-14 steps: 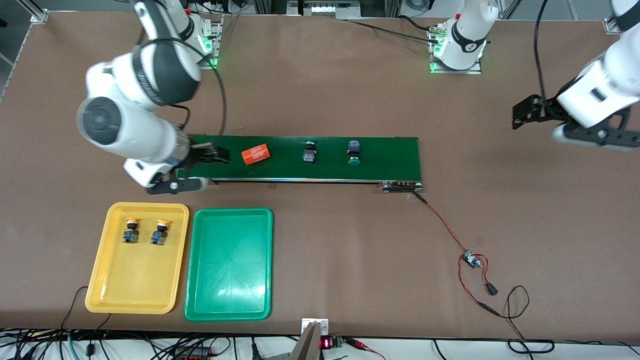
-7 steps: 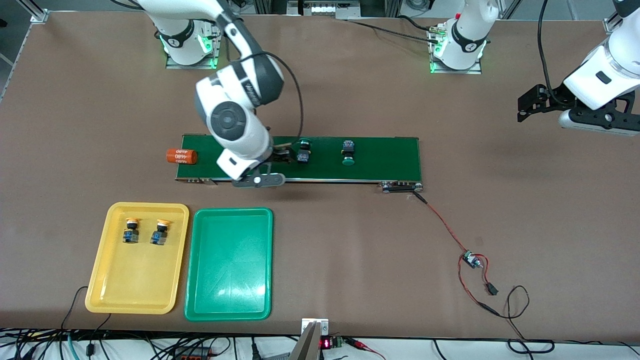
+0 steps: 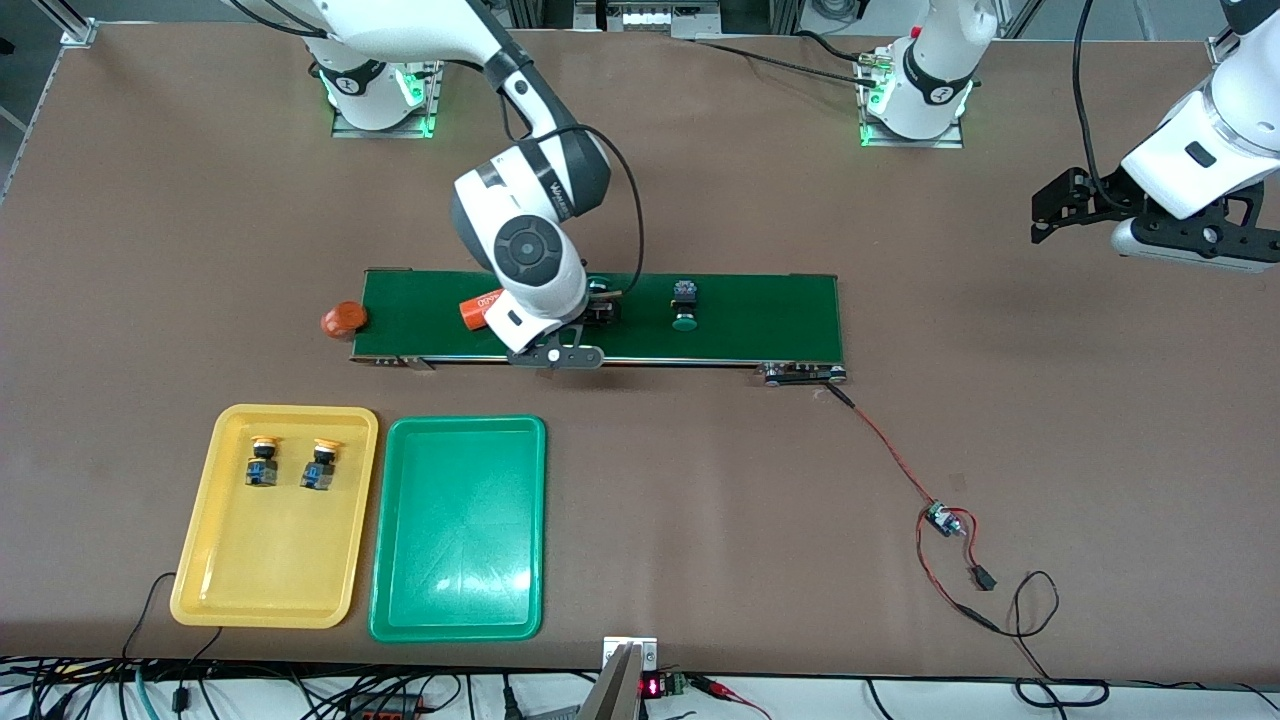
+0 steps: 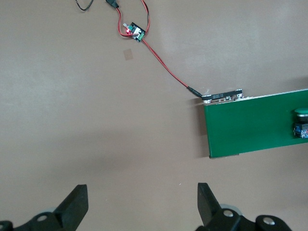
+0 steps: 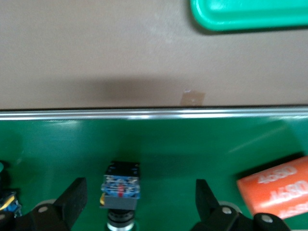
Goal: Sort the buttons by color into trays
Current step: 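Grasp the green-capped button on the belt with the right gripper and lift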
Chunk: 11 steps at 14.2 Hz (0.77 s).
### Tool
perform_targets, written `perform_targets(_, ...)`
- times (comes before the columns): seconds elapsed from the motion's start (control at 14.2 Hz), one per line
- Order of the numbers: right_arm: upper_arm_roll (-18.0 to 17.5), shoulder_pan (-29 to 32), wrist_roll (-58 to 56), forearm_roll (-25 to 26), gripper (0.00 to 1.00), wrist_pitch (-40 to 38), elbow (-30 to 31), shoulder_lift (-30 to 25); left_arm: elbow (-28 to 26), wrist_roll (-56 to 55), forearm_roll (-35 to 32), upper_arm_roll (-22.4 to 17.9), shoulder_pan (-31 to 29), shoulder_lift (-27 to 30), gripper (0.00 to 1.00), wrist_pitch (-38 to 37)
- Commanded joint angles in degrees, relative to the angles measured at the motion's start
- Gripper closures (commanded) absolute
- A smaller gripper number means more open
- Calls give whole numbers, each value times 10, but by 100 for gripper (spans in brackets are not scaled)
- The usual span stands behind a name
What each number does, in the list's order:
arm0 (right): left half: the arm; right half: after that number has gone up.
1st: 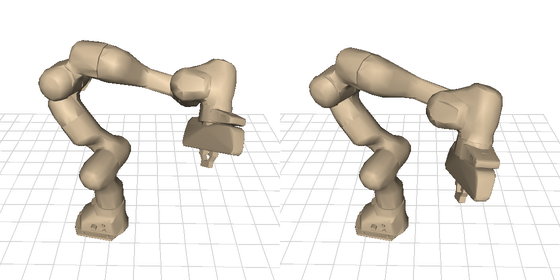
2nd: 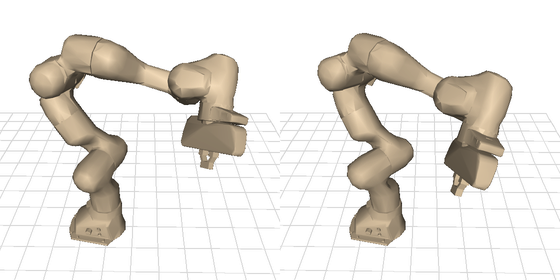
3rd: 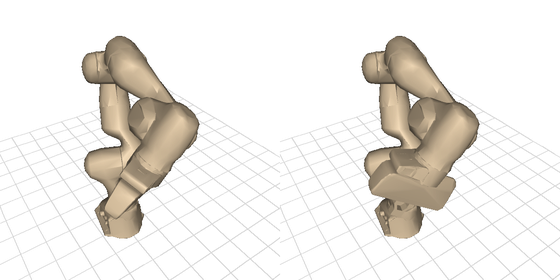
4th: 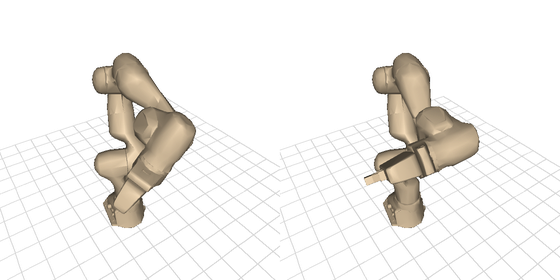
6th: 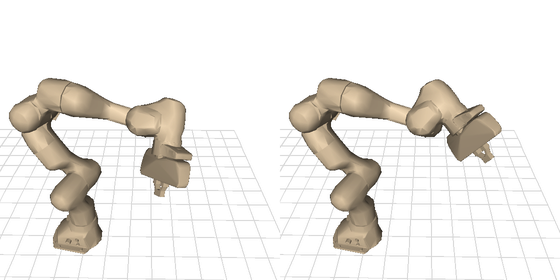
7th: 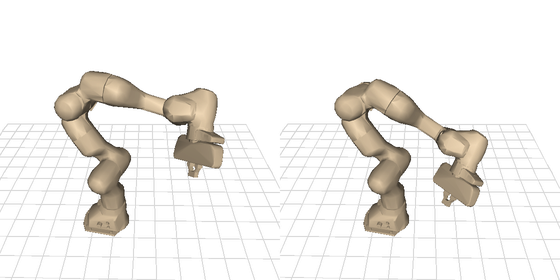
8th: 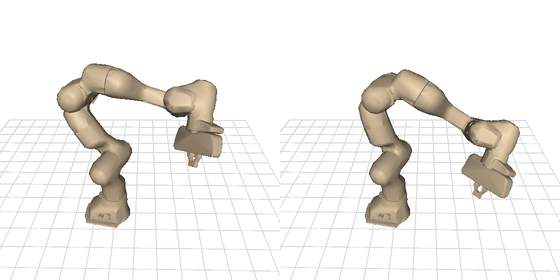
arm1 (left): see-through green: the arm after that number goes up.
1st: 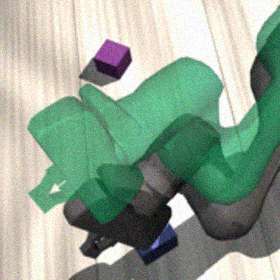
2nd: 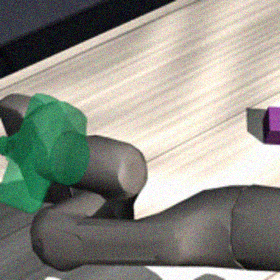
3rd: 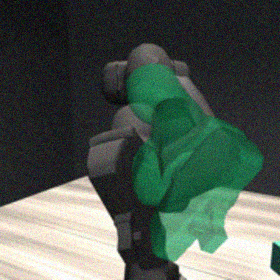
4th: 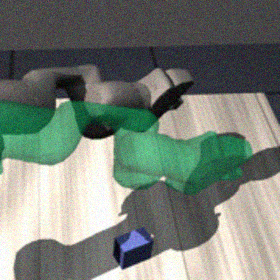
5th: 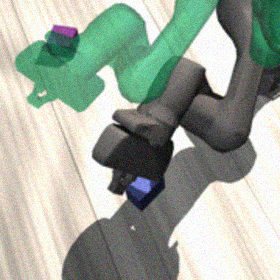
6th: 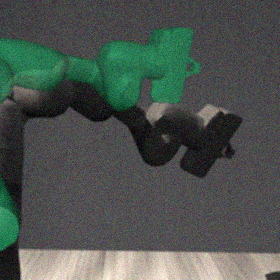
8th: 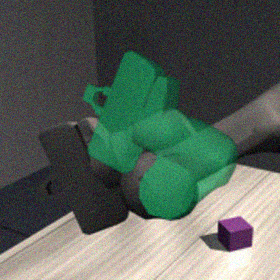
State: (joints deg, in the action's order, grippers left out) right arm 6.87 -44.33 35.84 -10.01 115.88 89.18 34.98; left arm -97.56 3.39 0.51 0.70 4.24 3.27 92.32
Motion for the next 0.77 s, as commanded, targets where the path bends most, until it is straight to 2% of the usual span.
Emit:
perform_targets(0.0,6,-13,29,11,0,4,-1,5,-3,10,-2,-4,5,4,0,2)
perform_targets(0.28,6,-21,31,11,1,4,24,5,-3,11,-2,-5,5,4,0,2)
perform_targets(0.49,7,-20,31,11,19,4,37,5,-3,11,-2,-4,5,4,0,2)
perform_targets(0.56,8,-18,31,11,47,2,40,4,-3,11,-2,-4,4,4,0,2)
perform_targets(0.63,8,-16,31,10,62,0,39,3,-3,11,-2,-4,4,4,0,2)
perform_targets(0.7,9,-16,31,10,72,0,37,2,-3,11,-1,-4,4,3,0,4)
